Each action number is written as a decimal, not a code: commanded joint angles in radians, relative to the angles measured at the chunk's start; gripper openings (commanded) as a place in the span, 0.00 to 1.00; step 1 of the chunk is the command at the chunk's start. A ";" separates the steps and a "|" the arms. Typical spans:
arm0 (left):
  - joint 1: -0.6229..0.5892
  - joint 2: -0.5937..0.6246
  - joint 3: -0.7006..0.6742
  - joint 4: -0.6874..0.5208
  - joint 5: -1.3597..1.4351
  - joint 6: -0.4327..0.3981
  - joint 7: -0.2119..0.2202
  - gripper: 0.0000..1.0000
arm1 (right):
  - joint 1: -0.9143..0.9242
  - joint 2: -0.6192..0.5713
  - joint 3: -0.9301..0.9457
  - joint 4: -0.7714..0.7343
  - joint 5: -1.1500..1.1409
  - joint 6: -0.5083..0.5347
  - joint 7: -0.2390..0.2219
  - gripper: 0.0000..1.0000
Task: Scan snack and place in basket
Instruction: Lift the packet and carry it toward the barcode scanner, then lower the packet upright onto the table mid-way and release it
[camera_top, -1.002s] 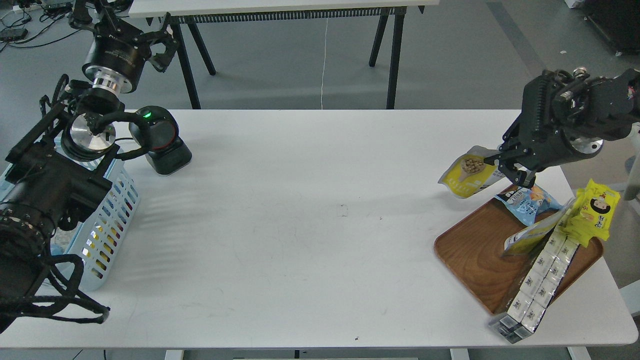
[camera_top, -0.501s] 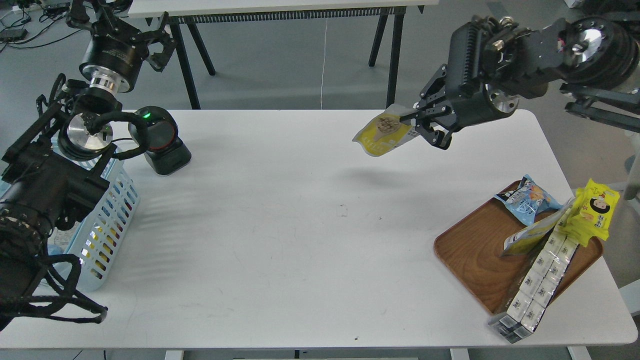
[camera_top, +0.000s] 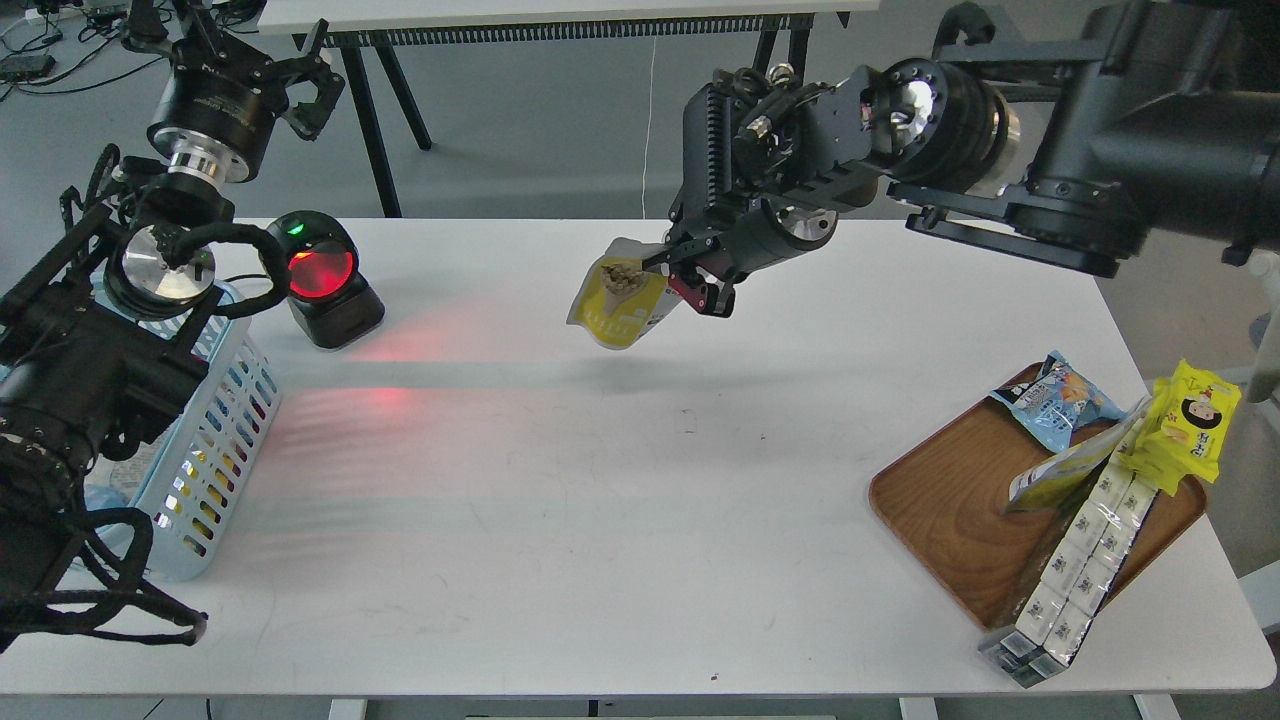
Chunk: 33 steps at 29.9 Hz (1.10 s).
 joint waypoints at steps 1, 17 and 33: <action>0.000 0.001 0.000 0.000 0.000 0.000 0.000 1.00 | -0.014 0.070 0.000 -0.056 0.007 0.000 0.000 0.00; 0.001 -0.001 -0.002 0.000 0.000 0.000 -0.002 1.00 | -0.109 0.186 0.032 -0.159 0.009 0.000 0.000 0.00; 0.001 -0.001 -0.002 0.000 0.000 -0.004 -0.003 1.00 | -0.083 0.186 0.017 -0.119 0.007 0.087 0.000 0.00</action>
